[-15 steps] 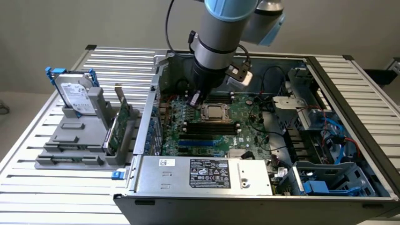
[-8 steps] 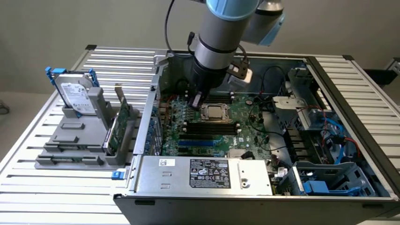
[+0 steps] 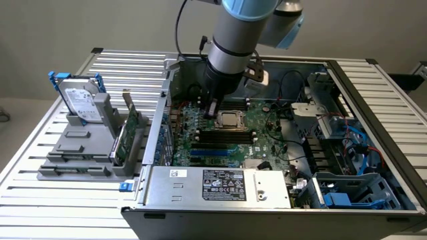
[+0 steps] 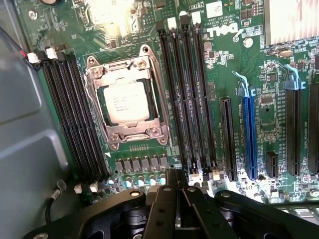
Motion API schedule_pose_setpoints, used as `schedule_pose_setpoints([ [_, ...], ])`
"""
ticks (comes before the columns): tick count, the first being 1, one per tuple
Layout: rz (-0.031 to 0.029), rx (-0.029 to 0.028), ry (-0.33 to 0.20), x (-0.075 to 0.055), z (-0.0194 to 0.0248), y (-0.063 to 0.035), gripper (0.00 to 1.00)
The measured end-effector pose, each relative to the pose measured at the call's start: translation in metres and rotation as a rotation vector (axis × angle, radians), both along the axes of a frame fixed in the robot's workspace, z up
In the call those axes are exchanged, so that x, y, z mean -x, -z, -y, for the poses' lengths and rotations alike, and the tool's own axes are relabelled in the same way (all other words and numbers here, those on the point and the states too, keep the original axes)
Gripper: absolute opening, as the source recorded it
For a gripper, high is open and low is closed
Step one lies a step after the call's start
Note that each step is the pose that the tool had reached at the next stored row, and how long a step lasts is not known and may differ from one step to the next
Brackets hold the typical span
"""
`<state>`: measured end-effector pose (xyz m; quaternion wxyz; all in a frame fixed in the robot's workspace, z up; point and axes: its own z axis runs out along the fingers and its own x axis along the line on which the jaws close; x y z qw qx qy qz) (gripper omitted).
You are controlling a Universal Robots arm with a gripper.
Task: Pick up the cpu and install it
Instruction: 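Install the first cpu locking lever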
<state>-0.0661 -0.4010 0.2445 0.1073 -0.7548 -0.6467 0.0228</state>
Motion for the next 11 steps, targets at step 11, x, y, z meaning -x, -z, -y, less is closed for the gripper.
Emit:
schedule_pose_setpoints([
  [11,0.0000,0.0000,-0.100,0.0000,0.0000,0.0003,0.11],
])
